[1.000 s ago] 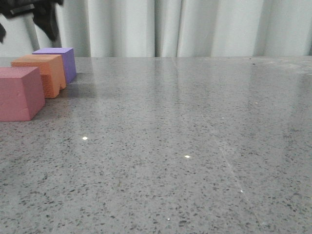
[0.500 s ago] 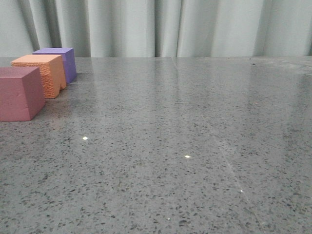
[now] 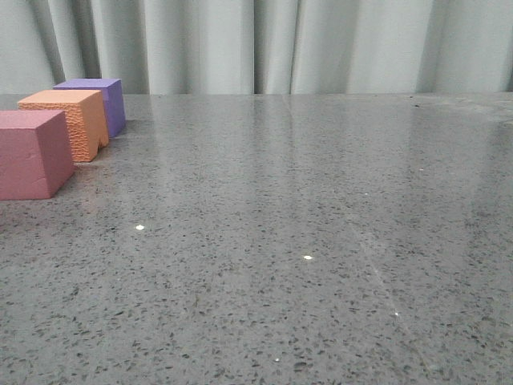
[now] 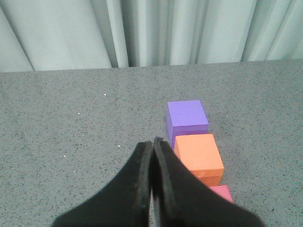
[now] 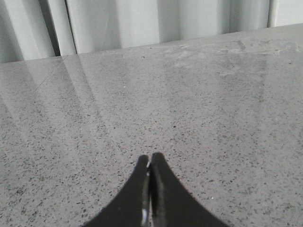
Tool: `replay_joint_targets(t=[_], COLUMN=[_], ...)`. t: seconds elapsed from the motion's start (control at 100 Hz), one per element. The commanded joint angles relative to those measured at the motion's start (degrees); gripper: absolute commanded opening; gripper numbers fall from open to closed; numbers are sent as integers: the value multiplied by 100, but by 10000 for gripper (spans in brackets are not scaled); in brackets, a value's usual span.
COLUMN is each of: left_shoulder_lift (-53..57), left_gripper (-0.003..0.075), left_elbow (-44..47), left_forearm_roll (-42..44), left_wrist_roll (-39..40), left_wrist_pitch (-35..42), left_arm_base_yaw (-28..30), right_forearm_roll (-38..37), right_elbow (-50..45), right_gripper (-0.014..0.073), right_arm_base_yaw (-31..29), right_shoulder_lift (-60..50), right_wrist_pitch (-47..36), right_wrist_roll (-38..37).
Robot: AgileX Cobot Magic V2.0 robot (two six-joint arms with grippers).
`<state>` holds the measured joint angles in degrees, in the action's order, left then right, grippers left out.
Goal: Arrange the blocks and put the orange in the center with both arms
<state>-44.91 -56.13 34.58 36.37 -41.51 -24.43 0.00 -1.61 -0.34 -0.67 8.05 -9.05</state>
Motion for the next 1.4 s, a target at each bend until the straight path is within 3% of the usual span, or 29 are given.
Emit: replay_joint_targets(t=[0.0,0.74,0.95,1.17,1.39], left_shoulder_lift=[121,525,1107,1932,2793], left_gripper=[-19,-19,-19,-19,-19], left_elbow=[-139,-63,688,1942,3550], left_forearm_roll=[182,683,307,-1543,-1761], left_wrist_roll=[-21,-21,-734,-2634,-2651], left_wrist_pitch=[239,288,1251,2387,3824], left_arm_base_yaw=[-33,-33,181,1018,1333], right_forearm_roll=[-32,-32,-32,-32,-32], right_elbow=[81,81,81,81,81], right_gripper=[-67,-67,-67,-67,-67], right_arm_base_yaw=[-49,-49,-49,-49,-49], right_shoulder_lift=[-124,-124,-124,-124,-124], right_wrist_pitch=[-462,-462,-462,-462,-462], right_wrist_roll=[31,31,31,31,31])
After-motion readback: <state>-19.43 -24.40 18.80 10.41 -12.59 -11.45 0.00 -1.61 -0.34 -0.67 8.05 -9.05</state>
